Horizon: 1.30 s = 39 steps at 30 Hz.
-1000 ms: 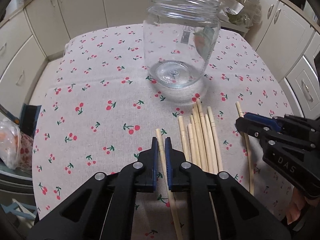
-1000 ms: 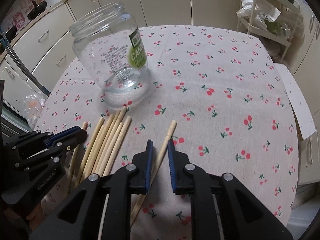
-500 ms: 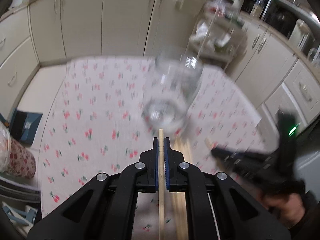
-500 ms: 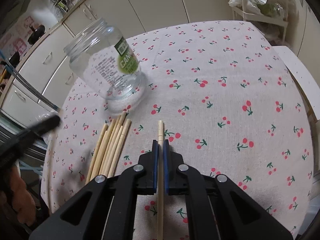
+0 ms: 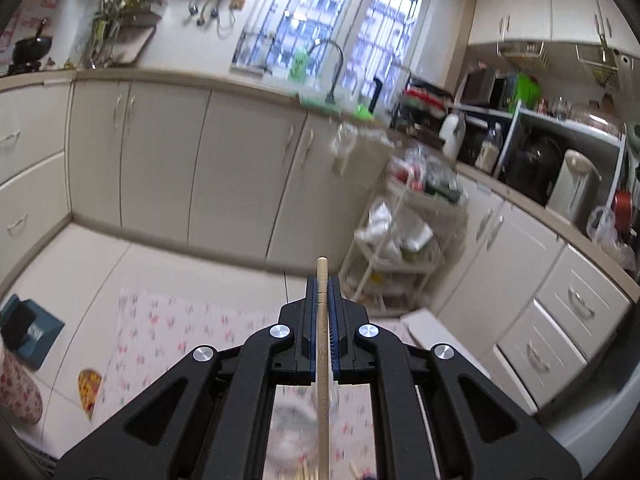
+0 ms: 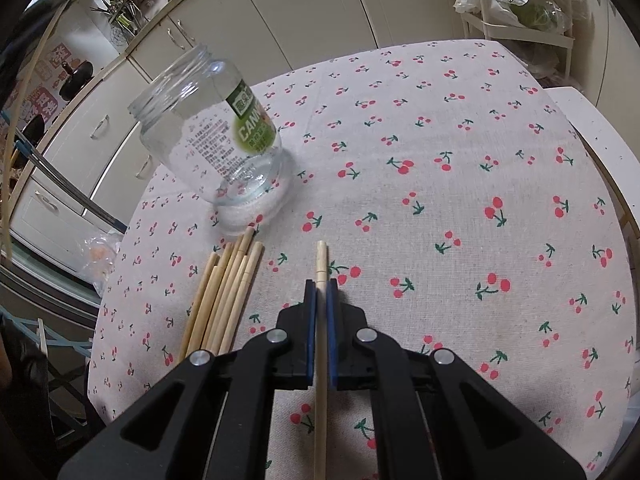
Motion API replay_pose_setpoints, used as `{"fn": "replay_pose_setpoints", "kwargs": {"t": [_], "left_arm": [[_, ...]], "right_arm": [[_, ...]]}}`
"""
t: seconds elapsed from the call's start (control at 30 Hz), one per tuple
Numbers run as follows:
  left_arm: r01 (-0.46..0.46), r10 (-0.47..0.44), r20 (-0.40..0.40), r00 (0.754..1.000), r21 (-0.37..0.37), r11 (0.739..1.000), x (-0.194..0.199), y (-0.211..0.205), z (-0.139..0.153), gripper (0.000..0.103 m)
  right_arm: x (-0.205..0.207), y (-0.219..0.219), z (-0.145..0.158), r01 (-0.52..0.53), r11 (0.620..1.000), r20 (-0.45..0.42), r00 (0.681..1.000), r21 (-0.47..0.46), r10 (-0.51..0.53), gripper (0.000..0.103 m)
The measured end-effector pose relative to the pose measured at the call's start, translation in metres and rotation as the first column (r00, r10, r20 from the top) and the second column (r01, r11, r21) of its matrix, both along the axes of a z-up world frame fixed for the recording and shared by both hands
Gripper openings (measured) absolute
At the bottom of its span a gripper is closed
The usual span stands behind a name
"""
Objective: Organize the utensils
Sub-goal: 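Lift the left chopstick up while the right gripper lifts its chopstick, then lower the left chopstick into the glass jar and open the left gripper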
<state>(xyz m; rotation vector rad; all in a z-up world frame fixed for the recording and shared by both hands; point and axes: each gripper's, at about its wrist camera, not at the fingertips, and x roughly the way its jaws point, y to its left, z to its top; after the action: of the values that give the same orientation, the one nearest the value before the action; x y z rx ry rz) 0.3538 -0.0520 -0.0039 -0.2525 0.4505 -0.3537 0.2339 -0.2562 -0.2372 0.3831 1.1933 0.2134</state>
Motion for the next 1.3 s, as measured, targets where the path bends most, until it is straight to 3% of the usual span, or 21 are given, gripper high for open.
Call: {"fn": "replay_pose_setpoints", "kwargs": {"t": [0.23,0.6,0.97,1.3], "left_arm": [[-0.105,0.108,0.152,0.983,-0.023,0.994,0.024,-0.013,0.023,0.005],[-0.236,0.231,0.246,0.941,-0.007,0.972,0.058,-0.030,-0.001,0.005],[-0.202,0.181,0.194,0.964,0.093,0.975,0.049,-0.040,-0.054,0.005],[-0.134,0.108,0.130,0.986,0.207,0.969,0.023,-0.038,-0.078,0.005]], "right_arm": [[0.000,-0.001,-0.001,0.009,1.000,0.006,1.000,0.015,-0.010,0.006],[0.001,0.000,-0.001,0.010,1.000,0.020,1.000,0.009,-0.010,0.006],[0.002,-0.004,-0.004,0.033,0.998,0.014,0.999,0.051,-0.034,0.006],[0.002,-0.010,-0.006,0.065,0.993,0.006,0.998,0.101,-0.066,0.006]]}}
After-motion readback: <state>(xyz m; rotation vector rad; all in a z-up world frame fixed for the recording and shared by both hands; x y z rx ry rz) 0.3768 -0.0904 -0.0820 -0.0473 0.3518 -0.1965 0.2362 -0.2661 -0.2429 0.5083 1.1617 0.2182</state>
